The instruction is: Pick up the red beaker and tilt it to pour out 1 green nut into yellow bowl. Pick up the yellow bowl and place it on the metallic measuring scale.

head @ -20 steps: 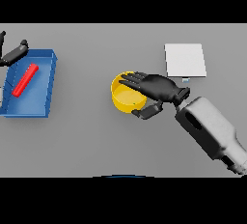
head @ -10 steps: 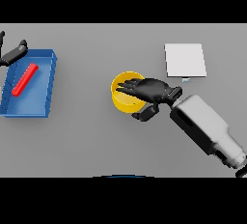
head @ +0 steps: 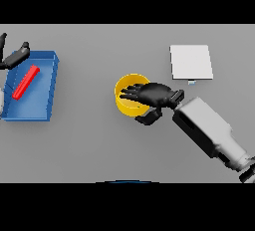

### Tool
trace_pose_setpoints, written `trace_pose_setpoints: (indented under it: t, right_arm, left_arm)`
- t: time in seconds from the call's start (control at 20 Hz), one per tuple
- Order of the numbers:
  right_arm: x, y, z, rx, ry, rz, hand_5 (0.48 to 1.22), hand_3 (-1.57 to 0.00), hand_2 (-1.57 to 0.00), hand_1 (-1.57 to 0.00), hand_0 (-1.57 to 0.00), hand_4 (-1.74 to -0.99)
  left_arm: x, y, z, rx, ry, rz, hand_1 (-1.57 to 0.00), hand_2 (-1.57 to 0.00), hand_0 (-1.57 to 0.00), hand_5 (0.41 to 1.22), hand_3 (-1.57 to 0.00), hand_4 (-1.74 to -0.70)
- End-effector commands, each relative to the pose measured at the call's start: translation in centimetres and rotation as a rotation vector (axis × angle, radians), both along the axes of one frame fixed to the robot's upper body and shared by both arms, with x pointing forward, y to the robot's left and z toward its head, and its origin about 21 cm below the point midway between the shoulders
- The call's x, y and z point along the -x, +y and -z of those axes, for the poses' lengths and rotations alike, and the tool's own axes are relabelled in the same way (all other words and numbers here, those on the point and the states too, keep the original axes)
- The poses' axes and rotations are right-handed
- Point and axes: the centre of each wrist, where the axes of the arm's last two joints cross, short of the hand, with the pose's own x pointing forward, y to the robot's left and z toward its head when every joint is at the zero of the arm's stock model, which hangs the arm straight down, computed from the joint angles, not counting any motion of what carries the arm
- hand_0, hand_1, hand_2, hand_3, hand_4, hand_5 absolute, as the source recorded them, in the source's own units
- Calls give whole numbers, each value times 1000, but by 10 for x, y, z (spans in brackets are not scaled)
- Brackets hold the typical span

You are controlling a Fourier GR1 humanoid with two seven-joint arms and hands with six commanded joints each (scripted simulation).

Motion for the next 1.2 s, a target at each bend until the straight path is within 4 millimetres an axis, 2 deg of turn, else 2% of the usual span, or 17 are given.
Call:
trace_pose_setpoints:
  t: [0.0,0.05,0.1,0.15,0.25,0.35,0.4,0.55,0.7,0.95,1.15]
  right_arm:
    - [-1,1,1,-6,5,7,768,-88,-52,1,1,-1309]
    - [0,3,1,-5,14,7,800,-121,-84,-14,1,-1333]
    - [1,3,3,-2,18,12,838,-178,-140,-69,-68,-1365]
    - [0,5,1,-1,18,9,875,-243,-204,-145,-173,-1396]
    - [0,3,0,22,6,1,999,-419,-379,-376,-469,-1479]
    - [1,2,1,16,5,-11,1079,-834,-590,-649,-780,-1469]
    - [3,3,0,18,5,5,1108,-978,-787,-806,-938,-1521]
    - [4,5,-1,29,9,8,1163,-1054,-1169,-1179,-1247,-1621]
    - [4,1,-5,32,15,0,1191,-1126,-1365,-1370,-1405,-1673]
    - [-2,-6,-31,15,6,15,1211,-1350,-1504,-1505,-1517,-1711]
    - [-2,-15,-51,13,-19,26,1217,-1325,-1543,-1544,-1549,-1721]
  left_arm:
    - [0,-2,-1,1,2,0,1,1,1,732,1,-794]
    - [0,-1,-5,-5,1,-1,1,1,1,732,1,-793]
    - [-1,-3,-3,-2,2,3,1,1,1,730,1,-796]
    - [-1,-1,-3,-1,8,-3,1,1,1,730,1,-796]
    - [-3,-2,-4,-2,-4,1,1,1,1,729,1,-793]
    - [-3,-5,-4,1,-1,5,1,1,1,732,1,-788]
    - [-3,-2,-3,3,-1,3,1,1,1,733,1,-791]
    - [-3,0,-2,-1,-2,-1,1,1,1,735,1,-793]
    - [-3,1,-3,4,-2,1,1,1,1,730,1,-791]
    - [0,2,-2,-5,-4,10,1,1,1,727,1,-783]
    - [-2,2,-6,-5,-10,2,1,1,1,733,1,-788]
